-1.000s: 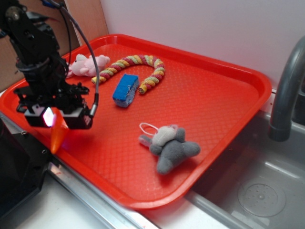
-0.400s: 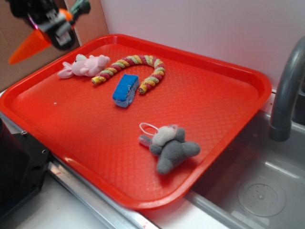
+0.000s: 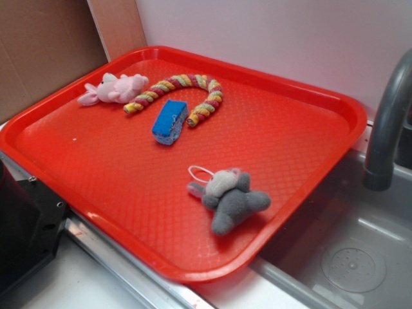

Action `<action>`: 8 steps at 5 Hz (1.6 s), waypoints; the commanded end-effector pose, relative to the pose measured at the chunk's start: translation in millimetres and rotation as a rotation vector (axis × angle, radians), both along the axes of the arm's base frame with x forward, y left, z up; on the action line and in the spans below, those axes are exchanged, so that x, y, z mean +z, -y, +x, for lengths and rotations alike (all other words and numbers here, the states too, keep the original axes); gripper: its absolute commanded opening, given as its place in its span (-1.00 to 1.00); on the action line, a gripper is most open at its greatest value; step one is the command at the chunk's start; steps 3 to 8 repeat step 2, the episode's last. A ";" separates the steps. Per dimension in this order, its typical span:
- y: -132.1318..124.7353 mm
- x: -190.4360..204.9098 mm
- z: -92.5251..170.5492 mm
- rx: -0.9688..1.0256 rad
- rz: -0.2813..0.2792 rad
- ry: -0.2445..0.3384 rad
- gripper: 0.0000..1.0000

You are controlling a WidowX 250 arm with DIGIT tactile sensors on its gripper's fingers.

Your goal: Grab the carrot.

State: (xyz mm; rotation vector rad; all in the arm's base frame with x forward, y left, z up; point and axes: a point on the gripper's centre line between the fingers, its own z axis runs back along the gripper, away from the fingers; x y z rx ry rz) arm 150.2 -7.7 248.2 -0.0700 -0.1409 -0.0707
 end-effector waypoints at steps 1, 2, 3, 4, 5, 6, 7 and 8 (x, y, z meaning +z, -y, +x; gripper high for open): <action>-0.7 2.5 9.8 0.088 -0.026 -0.053 -1.00; 1.3 -2.0 11.9 0.083 -0.017 -0.057 -1.00; 1.3 -2.0 11.9 0.083 -0.017 -0.057 -1.00; 1.3 -2.0 11.9 0.083 -0.017 -0.057 -1.00; 1.3 -2.0 11.9 0.083 -0.017 -0.057 -1.00; 1.3 -2.0 11.9 0.083 -0.017 -0.057 -1.00; 1.3 -2.0 11.9 0.083 -0.017 -0.057 -1.00; 1.3 -2.0 11.9 0.083 -0.017 -0.057 -1.00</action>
